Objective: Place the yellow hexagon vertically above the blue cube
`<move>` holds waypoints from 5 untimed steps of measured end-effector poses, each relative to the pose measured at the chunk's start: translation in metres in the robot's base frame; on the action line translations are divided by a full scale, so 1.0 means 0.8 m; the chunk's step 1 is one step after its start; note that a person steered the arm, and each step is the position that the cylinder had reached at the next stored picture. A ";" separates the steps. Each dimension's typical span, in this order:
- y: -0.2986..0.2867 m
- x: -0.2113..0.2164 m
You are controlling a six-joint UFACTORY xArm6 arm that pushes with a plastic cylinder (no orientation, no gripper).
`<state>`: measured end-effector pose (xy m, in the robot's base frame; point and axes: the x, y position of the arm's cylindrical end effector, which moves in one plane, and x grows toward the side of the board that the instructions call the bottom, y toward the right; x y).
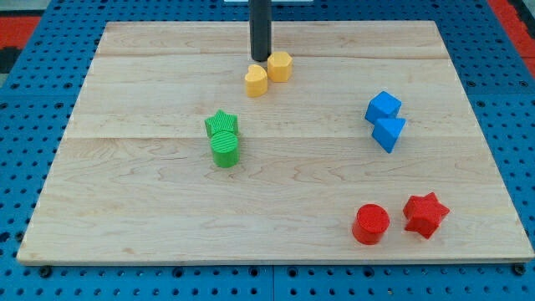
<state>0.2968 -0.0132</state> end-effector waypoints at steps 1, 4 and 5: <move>0.024 0.015; 0.157 0.029; 0.108 -0.027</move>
